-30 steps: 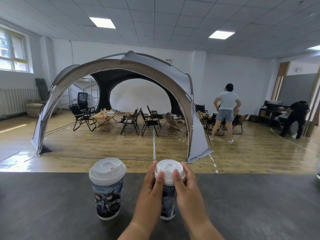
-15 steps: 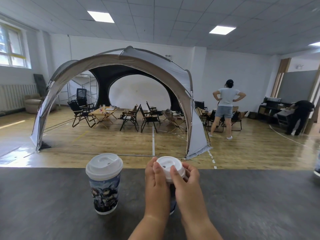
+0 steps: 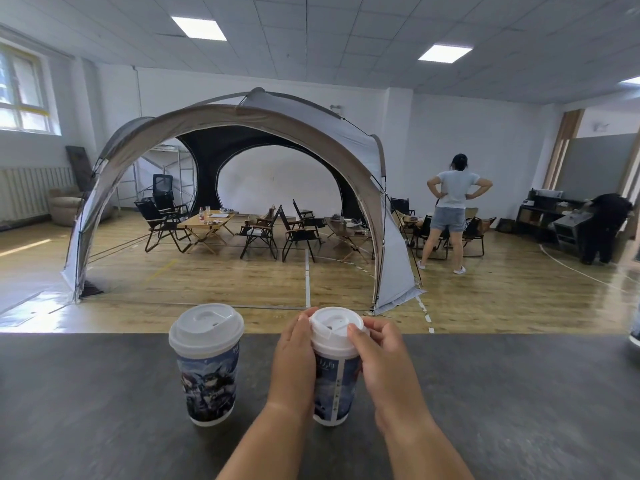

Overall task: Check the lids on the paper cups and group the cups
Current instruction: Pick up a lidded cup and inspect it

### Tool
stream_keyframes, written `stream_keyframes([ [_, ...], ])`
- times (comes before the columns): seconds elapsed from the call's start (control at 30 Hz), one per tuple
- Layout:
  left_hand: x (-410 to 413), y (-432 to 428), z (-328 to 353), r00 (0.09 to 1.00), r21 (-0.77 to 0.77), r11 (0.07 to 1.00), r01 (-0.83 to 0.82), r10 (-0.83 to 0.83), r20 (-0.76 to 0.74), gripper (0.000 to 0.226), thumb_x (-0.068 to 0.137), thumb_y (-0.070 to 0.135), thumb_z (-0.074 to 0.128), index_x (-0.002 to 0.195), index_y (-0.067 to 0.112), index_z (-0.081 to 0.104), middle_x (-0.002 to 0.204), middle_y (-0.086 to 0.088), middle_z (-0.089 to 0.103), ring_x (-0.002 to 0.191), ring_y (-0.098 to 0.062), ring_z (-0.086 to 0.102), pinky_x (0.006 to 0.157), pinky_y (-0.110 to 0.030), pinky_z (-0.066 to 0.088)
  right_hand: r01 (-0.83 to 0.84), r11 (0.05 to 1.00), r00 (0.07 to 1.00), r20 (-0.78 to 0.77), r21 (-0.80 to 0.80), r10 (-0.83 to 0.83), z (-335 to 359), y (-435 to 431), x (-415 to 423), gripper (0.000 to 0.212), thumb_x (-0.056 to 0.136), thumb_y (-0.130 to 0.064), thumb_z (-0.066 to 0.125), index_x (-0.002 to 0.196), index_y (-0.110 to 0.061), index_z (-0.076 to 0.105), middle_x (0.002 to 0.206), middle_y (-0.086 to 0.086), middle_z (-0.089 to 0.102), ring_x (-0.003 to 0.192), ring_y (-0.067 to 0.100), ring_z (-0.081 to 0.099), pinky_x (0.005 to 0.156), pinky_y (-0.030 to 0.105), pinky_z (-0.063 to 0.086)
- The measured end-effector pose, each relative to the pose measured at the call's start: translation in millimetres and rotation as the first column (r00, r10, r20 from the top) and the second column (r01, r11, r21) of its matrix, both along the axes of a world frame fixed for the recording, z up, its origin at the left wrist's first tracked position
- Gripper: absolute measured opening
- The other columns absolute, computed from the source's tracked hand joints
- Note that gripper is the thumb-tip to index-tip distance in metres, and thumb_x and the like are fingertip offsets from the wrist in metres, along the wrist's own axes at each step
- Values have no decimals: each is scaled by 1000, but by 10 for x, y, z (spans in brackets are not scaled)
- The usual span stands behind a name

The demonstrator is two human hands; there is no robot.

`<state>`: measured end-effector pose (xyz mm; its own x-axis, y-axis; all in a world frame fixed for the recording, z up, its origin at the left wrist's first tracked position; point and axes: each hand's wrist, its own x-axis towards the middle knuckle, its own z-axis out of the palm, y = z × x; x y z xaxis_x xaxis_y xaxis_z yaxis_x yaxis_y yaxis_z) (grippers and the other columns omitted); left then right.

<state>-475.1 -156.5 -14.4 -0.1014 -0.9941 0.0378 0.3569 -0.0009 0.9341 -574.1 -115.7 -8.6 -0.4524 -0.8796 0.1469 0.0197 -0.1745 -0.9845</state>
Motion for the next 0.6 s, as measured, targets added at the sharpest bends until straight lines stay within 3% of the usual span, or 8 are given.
stream_keyframes([
  [0.1, 19, -37, -9, 1000, 27, 999, 19, -19, -2, 31, 96, 29, 44, 105, 18, 71, 102, -11, 73, 98, -31, 69, 91, -54, 53, -51, 998, 998, -30, 45, 52, 82, -15, -57, 9, 94, -18, 60, 104, -20, 60, 95, -5, 68, 79, 0, 63, 56, 10, 43],
  [0.33, -3, -84, -27, 1000, 50, 999, 19, -18, -23, 38, 94, 38, 44, 102, 13, 72, 100, -18, 72, 98, -38, 68, 92, -61, 50, -65, 992, 988, -135, 112, 80, 151, -142, -157, 17, 93, -14, 53, 97, -21, 69, 93, -4, 70, 90, 14, 63, 78, 31, 52],
  [0.47, -53, -71, -55, 1000, 36, 999, 2, -1, -26, 41, 86, 45, 43, 104, 19, 71, 103, -18, 71, 99, -38, 67, 90, -59, 52, -71, 989, 969, -225, 126, 98, 178, -215, -202, 24, 95, -15, 49, 102, -20, 71, 101, -5, 71, 98, 13, 62, 81, 27, 49],
  [0.6, -114, 4, -35, 995, -16, 995, -95, 95, -32, 34, 98, 29, 34, 110, 17, 63, 103, -14, 67, 95, -30, 66, 74, -39, 55, -4, 999, 941, -337, 37, 17, 87, -151, -120, 32, 100, -35, 46, 129, -26, 55, 122, -14, 58, 110, 2, 54, 80, 13, 39],
])
